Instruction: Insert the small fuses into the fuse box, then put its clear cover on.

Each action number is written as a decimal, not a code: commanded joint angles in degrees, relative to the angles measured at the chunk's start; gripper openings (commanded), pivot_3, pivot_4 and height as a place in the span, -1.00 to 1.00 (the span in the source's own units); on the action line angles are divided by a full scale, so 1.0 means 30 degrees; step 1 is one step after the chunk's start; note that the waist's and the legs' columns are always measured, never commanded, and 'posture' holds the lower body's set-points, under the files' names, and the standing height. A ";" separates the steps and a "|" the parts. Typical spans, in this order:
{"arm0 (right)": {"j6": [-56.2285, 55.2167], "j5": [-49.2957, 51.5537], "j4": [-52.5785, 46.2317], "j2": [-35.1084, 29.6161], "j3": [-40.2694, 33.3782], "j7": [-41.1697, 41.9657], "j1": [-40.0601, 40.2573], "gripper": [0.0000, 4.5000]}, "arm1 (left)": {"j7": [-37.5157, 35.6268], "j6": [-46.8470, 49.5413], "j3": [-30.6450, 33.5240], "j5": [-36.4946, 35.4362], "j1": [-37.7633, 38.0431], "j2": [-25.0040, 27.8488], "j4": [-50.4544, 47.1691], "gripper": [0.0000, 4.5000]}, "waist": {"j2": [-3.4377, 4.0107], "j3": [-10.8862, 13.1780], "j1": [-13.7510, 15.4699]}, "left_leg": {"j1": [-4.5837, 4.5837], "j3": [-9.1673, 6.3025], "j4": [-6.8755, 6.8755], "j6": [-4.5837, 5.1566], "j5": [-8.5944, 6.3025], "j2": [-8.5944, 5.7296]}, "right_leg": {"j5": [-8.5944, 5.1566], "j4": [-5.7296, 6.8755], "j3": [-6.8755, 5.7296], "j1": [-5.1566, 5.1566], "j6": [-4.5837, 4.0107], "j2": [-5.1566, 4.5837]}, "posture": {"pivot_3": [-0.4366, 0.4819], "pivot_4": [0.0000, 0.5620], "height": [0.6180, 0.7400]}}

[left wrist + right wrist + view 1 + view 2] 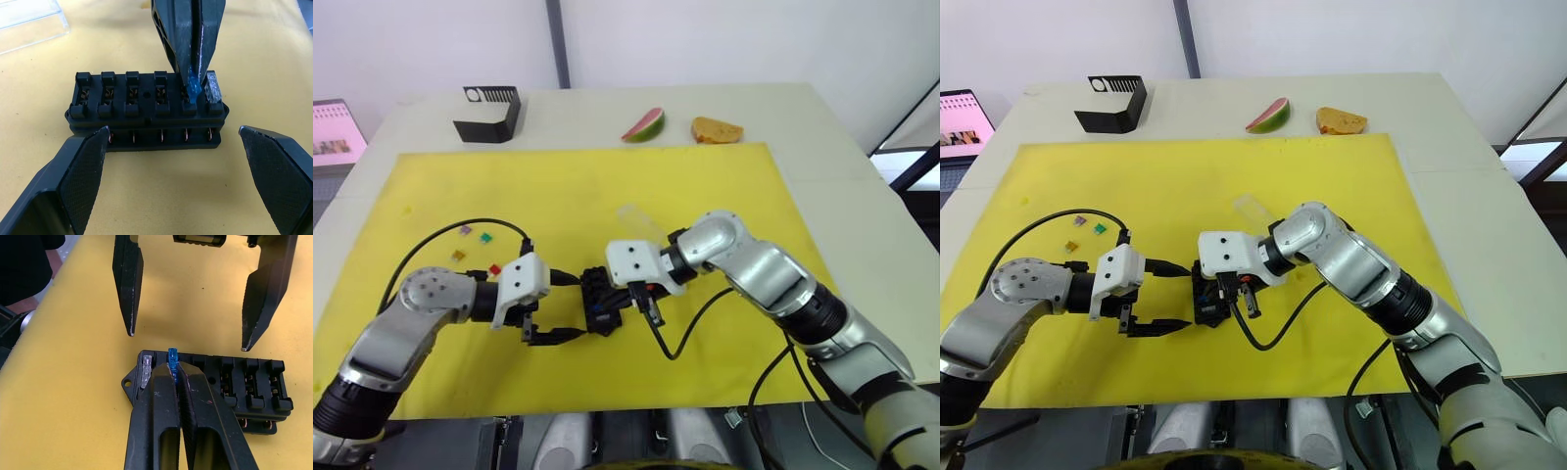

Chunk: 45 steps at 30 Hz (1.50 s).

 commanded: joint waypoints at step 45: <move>-0.3227 0.2231 0.0060 0.1173 -0.4091 -0.1202 0.4446 -0.98 | -0.0434 -0.0244 0.0061 -0.0013 -0.0407 0.0081 -0.0649 1.00 | -0.0011 -0.0011 0.0013 | 0.0019 -0.0001 0.0009 -0.0001 0.0001 -0.0002 | 0.0000 0.0020 0.0001 0.0013 0.0001 0.0006 | -0.05 -0.47 1.00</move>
